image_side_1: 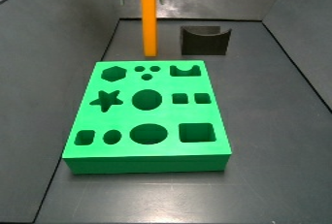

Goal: Pick up the rectangle object. Move up. Move to above the board. Insert the rectangle object.
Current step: Pick up the rectangle object.

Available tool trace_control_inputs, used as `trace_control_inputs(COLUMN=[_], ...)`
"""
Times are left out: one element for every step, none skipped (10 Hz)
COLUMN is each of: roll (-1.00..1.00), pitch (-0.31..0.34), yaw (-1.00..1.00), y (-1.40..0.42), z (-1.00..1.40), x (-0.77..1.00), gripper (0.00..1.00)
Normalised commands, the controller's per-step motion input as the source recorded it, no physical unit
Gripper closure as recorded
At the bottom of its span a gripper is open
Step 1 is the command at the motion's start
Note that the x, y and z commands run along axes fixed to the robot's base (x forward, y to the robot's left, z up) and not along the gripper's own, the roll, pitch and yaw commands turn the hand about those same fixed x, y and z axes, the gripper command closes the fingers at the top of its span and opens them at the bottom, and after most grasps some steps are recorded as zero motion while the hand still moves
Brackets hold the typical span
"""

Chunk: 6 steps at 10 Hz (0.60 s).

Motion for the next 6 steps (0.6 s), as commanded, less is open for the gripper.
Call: trace_control_inputs(roll=[-0.09,-0.13,0.0,0.08,0.0,0.0], pitch=[-0.124,-0.059,0.0,0.0,0.0,0.0], yaw=[0.14,0.03,0.0,0.03,0.0,0.0], y=[0.11,0.0,0.0,-0.11,0.0,0.0], z=[-0.24,-0.01,0.0,0.0,0.0,0.0], x=[0.0,-0.01,0.0,0.0,0.0,0.0], gripper=[0.0,0.0,1.0,1.0,1.0,1.0])
